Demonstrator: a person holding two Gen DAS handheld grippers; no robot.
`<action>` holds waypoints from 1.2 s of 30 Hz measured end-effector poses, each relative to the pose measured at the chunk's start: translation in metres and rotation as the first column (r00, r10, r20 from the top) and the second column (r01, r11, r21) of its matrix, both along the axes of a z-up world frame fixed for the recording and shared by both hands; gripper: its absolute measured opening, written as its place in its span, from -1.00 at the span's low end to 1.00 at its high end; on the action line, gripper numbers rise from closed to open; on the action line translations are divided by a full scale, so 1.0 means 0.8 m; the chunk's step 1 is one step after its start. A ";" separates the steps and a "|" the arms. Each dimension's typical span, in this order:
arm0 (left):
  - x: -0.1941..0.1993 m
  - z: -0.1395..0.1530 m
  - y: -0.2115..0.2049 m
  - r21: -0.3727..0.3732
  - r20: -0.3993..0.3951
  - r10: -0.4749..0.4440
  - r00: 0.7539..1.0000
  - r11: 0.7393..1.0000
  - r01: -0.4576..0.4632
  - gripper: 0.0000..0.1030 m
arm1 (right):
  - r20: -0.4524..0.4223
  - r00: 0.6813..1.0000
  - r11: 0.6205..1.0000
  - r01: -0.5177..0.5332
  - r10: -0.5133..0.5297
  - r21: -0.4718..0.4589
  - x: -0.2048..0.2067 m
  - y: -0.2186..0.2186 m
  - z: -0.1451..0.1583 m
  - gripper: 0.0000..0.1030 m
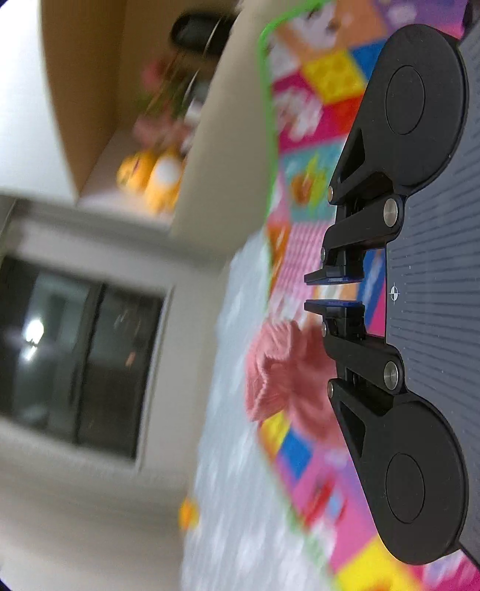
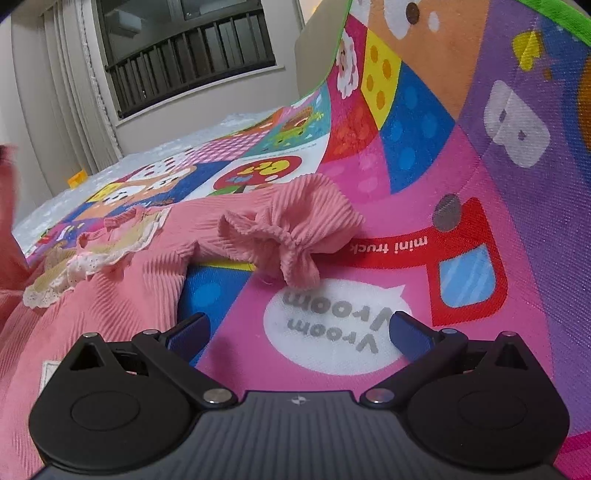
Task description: Fold clothes
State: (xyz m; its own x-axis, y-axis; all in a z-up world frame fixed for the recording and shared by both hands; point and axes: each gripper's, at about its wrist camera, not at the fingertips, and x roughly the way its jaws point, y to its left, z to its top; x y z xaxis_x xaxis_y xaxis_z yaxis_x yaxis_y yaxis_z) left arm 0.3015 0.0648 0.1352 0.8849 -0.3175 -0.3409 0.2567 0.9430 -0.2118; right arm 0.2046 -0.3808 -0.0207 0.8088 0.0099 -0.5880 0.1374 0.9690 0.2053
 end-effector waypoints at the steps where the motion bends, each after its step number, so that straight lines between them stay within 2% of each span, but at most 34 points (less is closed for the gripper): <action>1: -0.004 -0.009 -0.013 0.003 -0.013 -0.041 0.999 0.999 0.041 -0.81 | 0.003 1.000 1.000 0.000 0.000 0.003 -0.001 -0.001 0.000 1.00; 4: -0.016 -0.035 -0.052 0.008 -0.051 -0.163 0.985 0.987 0.163 -0.64 | 0.012 1.000 1.000 0.000 0.000 0.004 -0.002 0.000 0.000 1.00; 6: -0.023 -0.052 -0.078 0.010 -0.077 -0.242 0.967 0.970 0.244 -0.33 | 0.014 1.000 1.000 0.001 -0.001 0.000 -0.002 0.001 0.000 1.00; 7: -0.027 -0.061 -0.091 0.009 -0.090 -0.282 0.955 0.959 0.283 -0.08 | 0.014 1.000 1.000 0.002 -0.002 -0.002 -0.001 0.001 0.000 1.00; 8: -0.031 -0.069 -0.104 0.009 -0.102 -0.320 0.942 0.946 0.323 0.07 | 0.015 1.000 1.000 0.002 -0.002 -0.001 -0.001 0.001 0.000 1.00; 10: -0.039 -0.087 -0.130 0.005 -0.128 -0.395 0.910 0.917 0.399 0.20 | 0.018 1.000 1.000 0.002 -0.002 0.005 -0.001 0.000 -0.001 1.00; 11: -0.042 -0.094 -0.138 0.007 -0.139 -0.416 0.899 0.907 0.421 0.36 | 0.020 1.000 1.000 0.002 -0.002 0.007 -0.002 0.000 -0.001 1.00; 13: -0.039 -0.101 -0.113 0.046 -0.145 -0.318 0.937 0.944 0.327 0.59 | 0.019 1.000 1.000 0.004 -0.004 0.004 -0.001 0.001 0.000 1.00; 16: -0.035 -0.112 -0.076 0.105 -0.147 -0.165 0.975 0.978 0.181 0.73 | 0.020 0.999 1.000 -0.029 0.029 -0.012 0.002 0.006 0.011 1.00; 17: -0.034 -0.116 -0.063 0.125 -0.146 -0.113 0.983 0.983 0.132 0.78 | 0.024 0.999 0.999 -0.048 0.049 -0.015 0.004 0.009 0.017 1.00; 19: -0.031 -0.123 -0.039 0.164 -0.140 -0.008 0.990 0.986 0.031 0.82 | 0.091 0.991 0.994 -0.098 0.102 -0.041 0.009 0.027 0.048 1.00; 22: -0.027 -0.134 -0.002 0.212 -0.126 0.140 0.982 0.971 -0.111 0.83 | 0.186 0.962 0.979 -0.189 0.201 -0.080 0.032 0.067 0.102 1.00; 25: -0.020 -0.157 0.014 0.142 -0.157 0.156 0.975 0.981 -0.134 0.83 | 0.177 0.934 0.950 -0.307 0.311 -0.051 0.092 0.123 0.131 1.00; 26: -0.018 -0.164 0.019 0.118 -0.168 0.161 0.973 0.983 -0.143 0.83 | 0.162 0.922 0.936 -0.350 0.351 -0.033 0.119 0.145 0.133 0.91; 27: -0.016 -0.172 0.025 0.095 -0.179 0.166 0.970 0.984 -0.151 0.83 | 0.144 0.911 0.921 -0.388 0.388 -0.026 0.145 0.167 0.131 0.67; 28: -0.015 -0.178 0.031 0.071 -0.187 0.173 0.967 0.984 -0.162 0.83 | 0.120 0.903 0.910 -0.413 0.413 -0.028 0.170 0.188 0.126 0.56; 29: -0.016 -0.176 0.038 0.044 -0.185 0.188 0.965 0.982 -0.183 0.83 | 0.095 0.898 0.903 -0.427 0.429 -0.038 0.196 0.210 0.119 0.47; 30: -0.017 -0.175 0.045 0.018 -0.184 0.204 0.962 0.979 -0.204 0.83 | 0.070 0.894 0.897 -0.439 0.442 -0.050 0.222 0.233 0.109 0.47; 33: -0.020 -0.179 0.058 -0.028 -0.194 0.224 0.955 0.972 -0.234 0.83 | 0.023 0.908 0.906 -0.414 0.417 -0.086 0.291 0.286 0.075 0.47; 35: -0.020 -0.180 0.061 -0.043 -0.197 0.212 0.957 0.973 -0.225 0.84 | -0.016 0.920 0.919 -0.392 0.392 -0.035 0.327 0.303 0.051 0.44; 36: -0.019 -0.181 0.062 -0.047 -0.202 0.206 0.958 0.975 -0.219 0.84 | -0.036 0.924 0.925 -0.381 0.380 -0.007 0.343 0.310 0.039 0.07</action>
